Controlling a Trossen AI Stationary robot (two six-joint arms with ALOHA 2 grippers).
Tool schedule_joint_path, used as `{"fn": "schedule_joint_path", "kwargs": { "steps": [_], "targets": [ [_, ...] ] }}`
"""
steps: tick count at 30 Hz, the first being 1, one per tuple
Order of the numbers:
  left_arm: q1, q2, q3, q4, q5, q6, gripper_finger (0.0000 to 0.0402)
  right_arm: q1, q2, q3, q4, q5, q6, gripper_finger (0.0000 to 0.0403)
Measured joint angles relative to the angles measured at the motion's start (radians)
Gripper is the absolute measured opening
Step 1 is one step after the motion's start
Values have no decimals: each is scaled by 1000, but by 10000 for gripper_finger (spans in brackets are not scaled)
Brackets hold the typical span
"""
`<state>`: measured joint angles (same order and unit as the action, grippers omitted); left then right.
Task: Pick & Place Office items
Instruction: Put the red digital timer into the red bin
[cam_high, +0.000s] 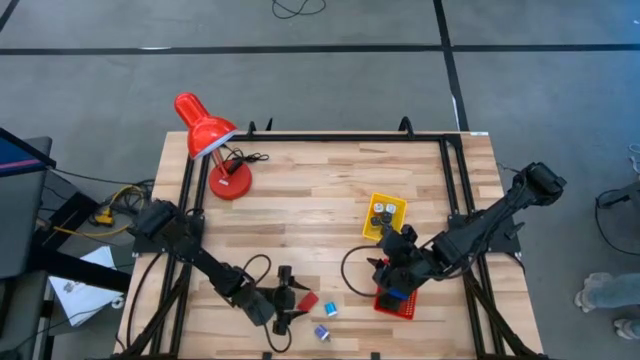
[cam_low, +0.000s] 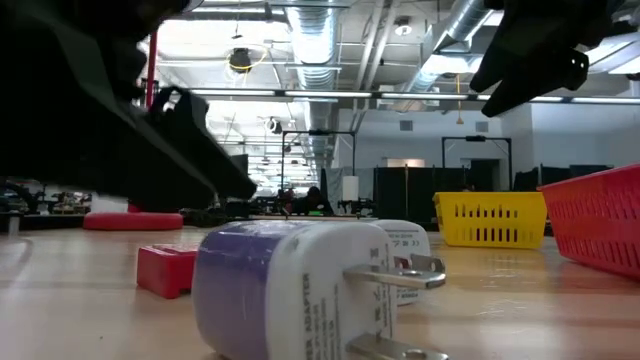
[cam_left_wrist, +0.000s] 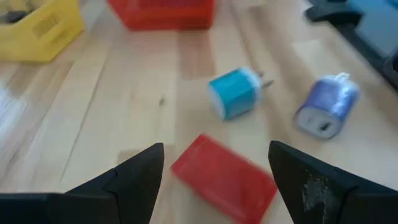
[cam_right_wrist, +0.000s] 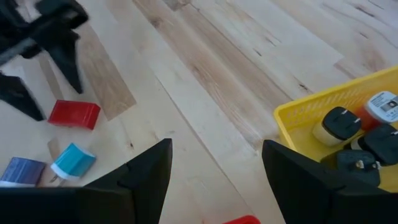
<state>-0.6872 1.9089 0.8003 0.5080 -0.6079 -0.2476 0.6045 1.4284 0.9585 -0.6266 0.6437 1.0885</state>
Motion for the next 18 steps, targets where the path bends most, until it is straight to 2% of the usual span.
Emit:
{"fn": "schedule_joint_path", "kwargs": {
  "steps": [9, 18],
  "targets": [
    [-6, 98, 50, 9, -16, -81, 282, 2, 0, 0, 10, 0, 0, 242],
    [-8, 58, 56, -153, -1, -166, 282, 7, 0, 0, 15, 0, 2, 242]
  ]
}}
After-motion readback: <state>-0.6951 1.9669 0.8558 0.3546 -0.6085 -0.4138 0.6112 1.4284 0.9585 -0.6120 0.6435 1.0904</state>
